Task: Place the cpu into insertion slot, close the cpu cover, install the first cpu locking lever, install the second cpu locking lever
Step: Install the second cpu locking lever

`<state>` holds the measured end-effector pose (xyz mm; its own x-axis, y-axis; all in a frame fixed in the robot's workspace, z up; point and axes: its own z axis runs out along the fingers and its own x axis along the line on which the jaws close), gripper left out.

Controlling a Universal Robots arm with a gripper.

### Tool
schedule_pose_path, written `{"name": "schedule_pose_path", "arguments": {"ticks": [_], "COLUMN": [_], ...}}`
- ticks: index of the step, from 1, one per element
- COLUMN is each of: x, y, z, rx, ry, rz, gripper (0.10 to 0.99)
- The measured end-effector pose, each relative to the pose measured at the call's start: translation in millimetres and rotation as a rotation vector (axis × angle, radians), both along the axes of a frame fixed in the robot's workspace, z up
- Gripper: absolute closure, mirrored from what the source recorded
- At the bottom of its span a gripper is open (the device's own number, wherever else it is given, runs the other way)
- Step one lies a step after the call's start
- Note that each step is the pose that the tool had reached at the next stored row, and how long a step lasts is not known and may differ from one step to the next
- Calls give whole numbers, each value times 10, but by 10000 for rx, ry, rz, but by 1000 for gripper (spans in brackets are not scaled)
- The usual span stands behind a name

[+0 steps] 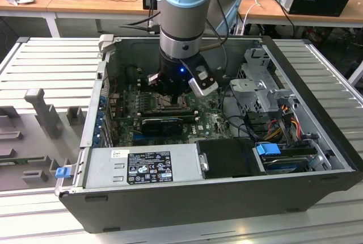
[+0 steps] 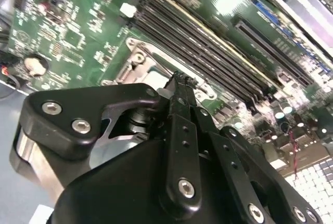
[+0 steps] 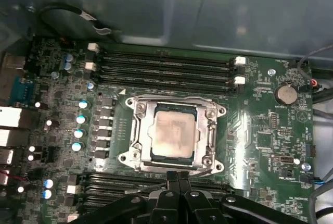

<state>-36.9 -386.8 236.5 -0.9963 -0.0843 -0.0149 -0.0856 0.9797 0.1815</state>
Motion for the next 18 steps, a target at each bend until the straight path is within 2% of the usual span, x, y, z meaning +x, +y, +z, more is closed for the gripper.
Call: {"name": "schedule_pose_path", "arguments": {"ticks": [3,7,14,16,18], "x": [-107,-127,-303,-331,-334], "y": [-9,-11,-40,-52,-60], "z": [-18,-138,-181,-199,-217], "rx": [17,15,73,127,285], "ry": [-1,5,19,19,18], "rz": [1,26,51,59,64], "gripper": [980,980,980,980,980]}}
